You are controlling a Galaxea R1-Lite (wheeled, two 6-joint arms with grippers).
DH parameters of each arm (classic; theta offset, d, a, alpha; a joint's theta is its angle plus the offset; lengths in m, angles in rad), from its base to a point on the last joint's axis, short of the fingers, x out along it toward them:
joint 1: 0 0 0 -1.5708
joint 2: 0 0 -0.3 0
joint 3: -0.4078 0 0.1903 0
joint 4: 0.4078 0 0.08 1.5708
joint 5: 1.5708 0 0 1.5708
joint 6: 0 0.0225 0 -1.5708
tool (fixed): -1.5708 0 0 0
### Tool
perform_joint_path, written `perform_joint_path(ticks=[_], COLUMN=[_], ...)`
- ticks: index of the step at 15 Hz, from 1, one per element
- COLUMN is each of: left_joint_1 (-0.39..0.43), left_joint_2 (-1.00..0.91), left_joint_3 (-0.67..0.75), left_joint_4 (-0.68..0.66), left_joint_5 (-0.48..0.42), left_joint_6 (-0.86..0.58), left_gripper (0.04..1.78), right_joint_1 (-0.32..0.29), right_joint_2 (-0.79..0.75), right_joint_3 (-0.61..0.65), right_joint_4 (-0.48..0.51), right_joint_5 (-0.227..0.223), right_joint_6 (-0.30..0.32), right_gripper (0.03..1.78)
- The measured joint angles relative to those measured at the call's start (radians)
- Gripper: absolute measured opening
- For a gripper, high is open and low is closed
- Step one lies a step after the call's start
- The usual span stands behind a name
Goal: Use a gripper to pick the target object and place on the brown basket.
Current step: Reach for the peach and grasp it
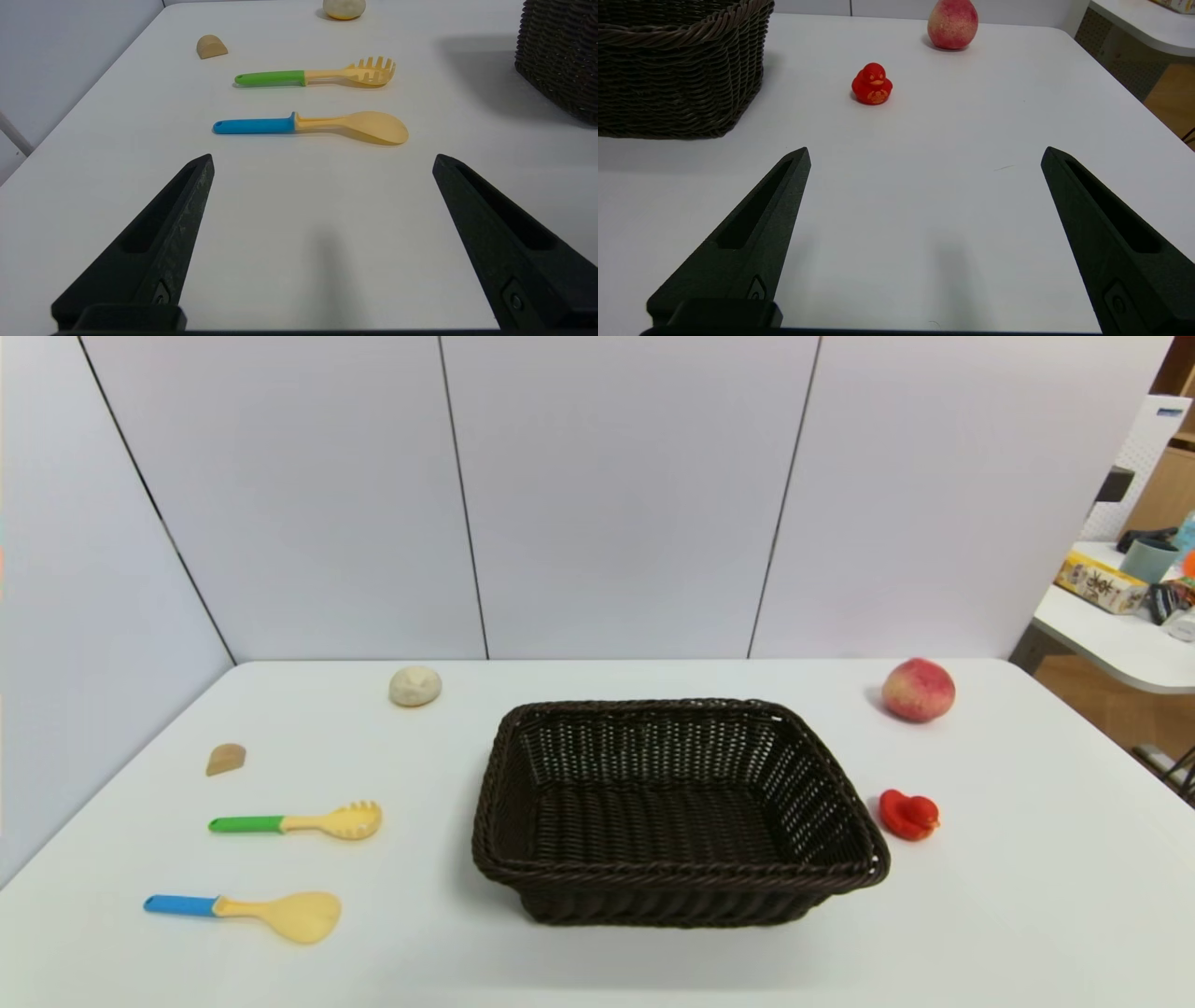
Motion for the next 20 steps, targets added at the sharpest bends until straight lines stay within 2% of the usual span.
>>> perform_joint_path(ticks=[6, 9, 13, 15, 20], left_joint_1=[0.0, 0.0, 0.0, 0.0, 0.0], left_joint_2=[0.0, 0.0, 0.0, 0.0, 0.0], left_joint_3=[0.0, 0.0, 0.0, 0.0, 0.0], left_joint_4=[0.0, 0.0, 0.0, 0.0, 0.0], left_joint_5=[0.0, 0.0, 0.0, 0.0, 0.0], left_joint_6=[0.0, 0.0, 0.0, 0.0, 0.0], left_gripper=[1.69, 1.69, 1.69, 1.69, 1.69], right_joint_1=[0.0, -0.001, -0.009, -0.012, -0.026], right_joint_2=[0.034, 0.092, 0.212, 0.29, 0.547], right_joint_3=[-0.037, -0.112, -0.245, -0.315, -0.47], right_joint_4=[0.102, 0.129, 0.11, 0.06, -0.206], right_joint_5=[-0.01, -0.006, -0.005, -0.007, -0.007], right_joint_6=[-0.006, -0.008, -0.021, -0.027, -0.059], right_gripper=[1.71, 1.71, 1.71, 1.71, 1.71])
